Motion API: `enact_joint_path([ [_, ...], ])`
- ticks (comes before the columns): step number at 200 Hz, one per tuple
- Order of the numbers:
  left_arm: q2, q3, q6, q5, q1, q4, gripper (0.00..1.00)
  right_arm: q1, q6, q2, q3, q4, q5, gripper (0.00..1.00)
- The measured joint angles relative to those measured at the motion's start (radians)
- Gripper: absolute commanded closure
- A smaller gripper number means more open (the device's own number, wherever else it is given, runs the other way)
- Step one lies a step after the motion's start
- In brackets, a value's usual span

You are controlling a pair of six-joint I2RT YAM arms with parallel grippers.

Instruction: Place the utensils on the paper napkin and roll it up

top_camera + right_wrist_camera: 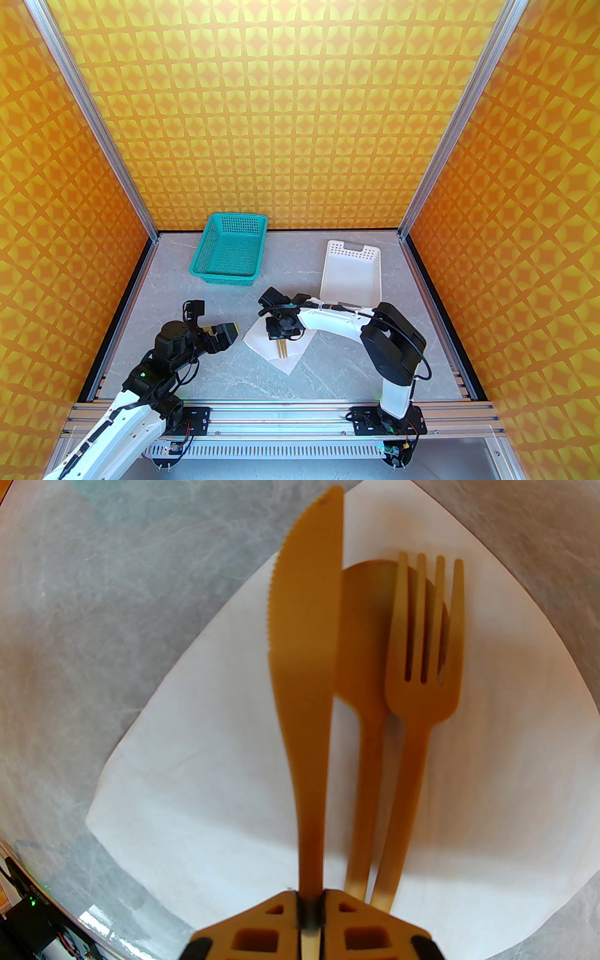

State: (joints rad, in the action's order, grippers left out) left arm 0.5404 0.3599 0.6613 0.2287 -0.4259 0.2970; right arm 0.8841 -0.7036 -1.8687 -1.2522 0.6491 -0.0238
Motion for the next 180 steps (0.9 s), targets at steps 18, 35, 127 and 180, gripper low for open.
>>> enact_joint_path([
  [18,-0.001,0.0,-0.007,0.0,0.0,0.007,0.01,0.0,0.0,-0.011,-0.001,0.0,0.007,0.88],
  [35,-0.003,0.0,-0.008,0.0,0.0,0.008,0.01,0.0,-0.001,-0.023,-0.006,0.0,0.012,0.88],
  [127,-0.012,0.0,-0.011,0.0,0.0,0.014,0.01,0.0,-0.004,-0.046,-0.027,-0.003,0.029,0.87],
  [180,-0.012,0.0,-0.011,0.0,0.0,0.021,0.01,0.0,-0.004,-0.047,-0.028,-0.003,0.029,0.86],
])
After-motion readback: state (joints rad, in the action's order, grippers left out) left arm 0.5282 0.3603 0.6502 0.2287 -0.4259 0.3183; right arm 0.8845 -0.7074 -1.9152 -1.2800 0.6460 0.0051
